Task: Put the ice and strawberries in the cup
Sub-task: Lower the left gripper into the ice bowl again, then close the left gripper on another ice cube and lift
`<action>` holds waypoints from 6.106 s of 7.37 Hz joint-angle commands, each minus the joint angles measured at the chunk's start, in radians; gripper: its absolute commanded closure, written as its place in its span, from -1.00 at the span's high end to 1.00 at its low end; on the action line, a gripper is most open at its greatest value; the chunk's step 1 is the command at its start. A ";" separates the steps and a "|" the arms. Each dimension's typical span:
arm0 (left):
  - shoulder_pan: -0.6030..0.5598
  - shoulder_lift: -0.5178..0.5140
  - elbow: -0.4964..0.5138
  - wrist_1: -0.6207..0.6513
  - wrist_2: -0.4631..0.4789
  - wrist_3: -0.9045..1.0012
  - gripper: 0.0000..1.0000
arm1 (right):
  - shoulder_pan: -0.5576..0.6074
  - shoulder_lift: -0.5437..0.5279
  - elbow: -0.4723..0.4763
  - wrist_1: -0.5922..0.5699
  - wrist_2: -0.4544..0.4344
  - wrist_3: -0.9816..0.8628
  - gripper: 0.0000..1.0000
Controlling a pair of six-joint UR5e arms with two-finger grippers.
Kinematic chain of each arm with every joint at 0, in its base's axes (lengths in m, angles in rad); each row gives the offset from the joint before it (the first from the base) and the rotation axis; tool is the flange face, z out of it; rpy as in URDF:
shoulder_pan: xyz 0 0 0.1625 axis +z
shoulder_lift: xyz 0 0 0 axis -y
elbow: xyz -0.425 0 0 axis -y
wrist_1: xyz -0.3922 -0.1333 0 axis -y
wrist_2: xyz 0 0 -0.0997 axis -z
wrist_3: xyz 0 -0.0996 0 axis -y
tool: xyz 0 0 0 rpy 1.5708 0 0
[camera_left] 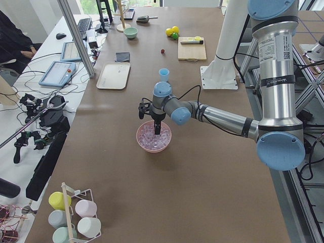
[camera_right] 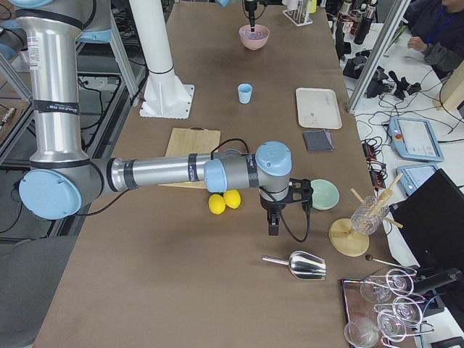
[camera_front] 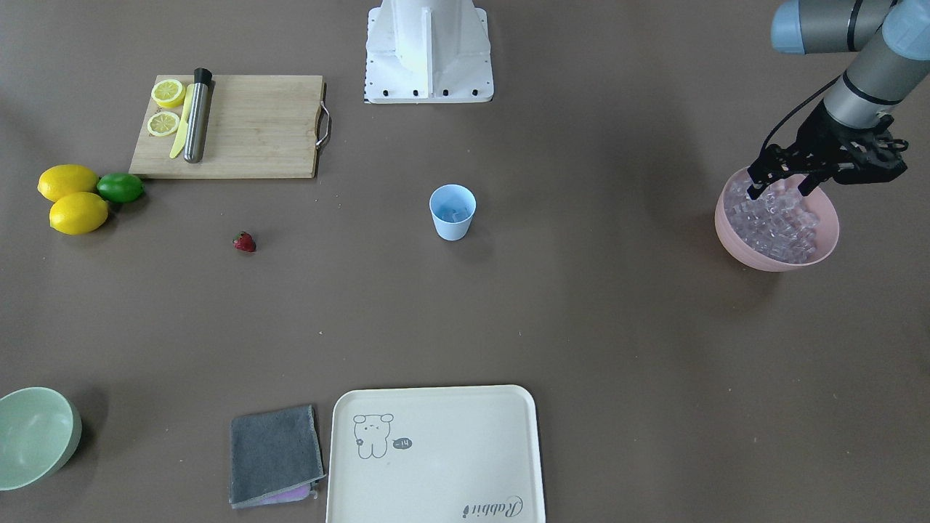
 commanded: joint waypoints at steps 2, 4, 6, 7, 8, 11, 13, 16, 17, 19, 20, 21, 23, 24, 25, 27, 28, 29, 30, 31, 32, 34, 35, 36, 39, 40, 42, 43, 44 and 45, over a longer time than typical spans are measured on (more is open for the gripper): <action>0.031 -0.001 0.050 -0.044 0.007 -0.026 0.96 | 0.000 0.007 0.004 0.001 -0.005 0.000 1.00; 0.075 0.004 0.073 -0.095 0.013 -0.059 0.96 | 0.000 0.010 0.002 0.001 -0.005 0.000 1.00; 0.078 0.008 0.071 -0.096 0.011 -0.052 0.96 | 0.000 0.012 0.004 0.001 -0.005 0.000 1.00; 0.078 0.016 0.068 -0.096 0.010 -0.049 0.96 | 0.000 0.010 0.007 0.001 -0.005 0.000 1.00; 0.078 0.021 0.067 -0.095 0.010 -0.047 0.95 | 0.000 0.010 0.008 0.001 -0.005 0.000 1.00; 0.081 0.027 0.065 -0.098 0.010 -0.044 0.94 | 0.000 0.015 0.008 0.001 -0.005 0.000 1.00; 0.087 0.025 0.067 -0.098 0.011 -0.044 0.94 | 0.002 0.015 0.020 -0.002 -0.004 0.000 1.00; 0.097 0.025 0.068 -0.098 0.013 -0.046 0.72 | 0.002 0.015 0.025 -0.004 -0.004 0.000 1.00; 0.097 0.025 0.068 -0.098 0.011 -0.044 0.40 | 0.002 0.015 0.025 -0.004 -0.004 0.000 1.00; 0.097 0.025 0.071 -0.098 0.011 -0.043 0.39 | 0.005 0.010 0.031 -0.004 -0.004 0.000 1.00; 0.097 0.027 0.071 -0.098 0.011 -0.043 0.39 | 0.005 0.010 0.031 -0.005 -0.004 0.000 1.00; 0.097 0.027 0.071 -0.098 0.013 -0.043 0.39 | 0.006 0.007 0.034 -0.004 -0.004 0.000 1.00; 0.097 0.027 0.073 -0.098 0.013 -0.043 0.40 | 0.006 0.003 0.037 -0.004 -0.004 0.000 1.00; 0.097 0.027 0.074 -0.098 0.013 -0.043 0.40 | 0.006 0.003 0.037 -0.004 -0.004 0.000 1.00; 0.098 0.027 0.074 -0.098 0.011 -0.043 0.40 | 0.006 0.003 0.037 -0.005 -0.005 0.000 1.00; 0.107 0.027 0.074 -0.096 0.013 -0.044 0.39 | 0.006 0.007 0.037 -0.005 -0.016 0.000 1.00; 0.107 0.027 0.074 -0.096 0.013 -0.044 0.24 | 0.006 0.006 0.037 -0.005 -0.018 0.002 1.00; 0.107 0.027 0.074 -0.096 0.013 -0.044 -0.19 | 0.006 0.006 0.037 -0.005 -0.018 0.002 1.00; 0.107 0.027 0.074 -0.096 0.013 -0.044 -0.84 | 0.006 0.006 0.037 -0.005 -0.018 0.002 1.00; 0.107 0.027 0.073 -0.096 0.013 -0.043 -1.00 | 0.006 0.007 0.037 -0.005 -0.018 0.002 1.00; 0.106 0.024 0.073 -0.096 0.011 -0.043 -1.00 | 0.006 0.010 0.037 -0.007 -0.018 0.002 1.00; 0.104 0.018 0.070 -0.096 0.002 -0.033 -1.00 | 0.006 0.013 0.037 -0.008 -0.018 0.002 1.00; 0.100 0.016 0.070 -0.090 0.001 -0.017 -1.00 | 0.006 0.013 0.037 -0.008 -0.018 0.009 1.00; 0.092 0.019 0.071 -0.089 -0.001 0.031 -1.00 | 0.006 0.013 0.037 -0.008 -0.018 0.014 1.00; 0.048 0.019 0.071 -0.063 -0.001 0.135 -1.00 | 0.006 0.013 0.037 -0.008 -0.018 0.018 1.00; 0.026 0.013 0.068 -0.063 -0.012 0.135 -1.00 | 0.006 0.010 0.037 -0.008 -0.018 0.018 1.00; -0.087 -0.051 0.068 -0.017 -0.129 0.140 -1.00 | 0.006 0.004 0.037 -0.008 -0.016 0.018 1.00; -0.098 -0.085 0.065 0.002 -0.130 0.138 -1.00 | 0.006 0.004 0.037 -0.007 -0.015 0.020 1.00; -0.109 -0.157 0.047 0.091 -0.130 0.138 -1.00 | 0.006 0.004 0.036 -0.008 -0.015 0.021 1.00; -0.113 -0.262 0.013 0.221 -0.127 0.132 -1.00 | 0.006 0.003 0.037 -0.007 -0.015 0.022 1.00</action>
